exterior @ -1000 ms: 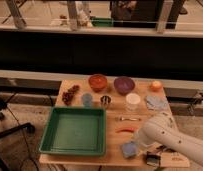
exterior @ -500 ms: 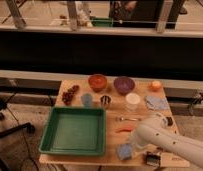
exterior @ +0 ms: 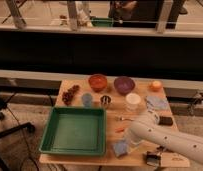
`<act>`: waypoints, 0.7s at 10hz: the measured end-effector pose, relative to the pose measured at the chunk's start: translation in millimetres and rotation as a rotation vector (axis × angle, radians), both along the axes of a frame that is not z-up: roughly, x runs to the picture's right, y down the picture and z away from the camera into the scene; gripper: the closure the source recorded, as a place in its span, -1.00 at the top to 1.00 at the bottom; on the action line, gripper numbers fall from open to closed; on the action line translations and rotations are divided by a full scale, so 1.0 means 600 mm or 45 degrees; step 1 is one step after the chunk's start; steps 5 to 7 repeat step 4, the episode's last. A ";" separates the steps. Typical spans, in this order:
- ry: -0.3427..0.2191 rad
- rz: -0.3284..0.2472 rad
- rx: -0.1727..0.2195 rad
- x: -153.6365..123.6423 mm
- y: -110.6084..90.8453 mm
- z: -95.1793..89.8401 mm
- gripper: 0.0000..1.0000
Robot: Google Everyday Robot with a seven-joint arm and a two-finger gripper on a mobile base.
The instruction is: Wipe table surface with sponge
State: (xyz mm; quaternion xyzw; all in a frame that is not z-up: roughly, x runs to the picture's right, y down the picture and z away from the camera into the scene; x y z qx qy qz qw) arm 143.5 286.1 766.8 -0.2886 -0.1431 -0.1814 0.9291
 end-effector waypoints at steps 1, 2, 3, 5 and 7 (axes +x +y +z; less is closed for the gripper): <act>0.011 0.004 0.006 0.006 -0.004 0.002 -1.00; 0.014 0.002 0.011 0.008 -0.007 0.001 -1.00; 0.021 0.004 0.019 0.013 -0.010 -0.001 -1.00; 0.029 0.011 0.023 0.020 -0.011 -0.003 -1.00; 0.029 0.011 0.023 0.020 -0.011 -0.003 -1.00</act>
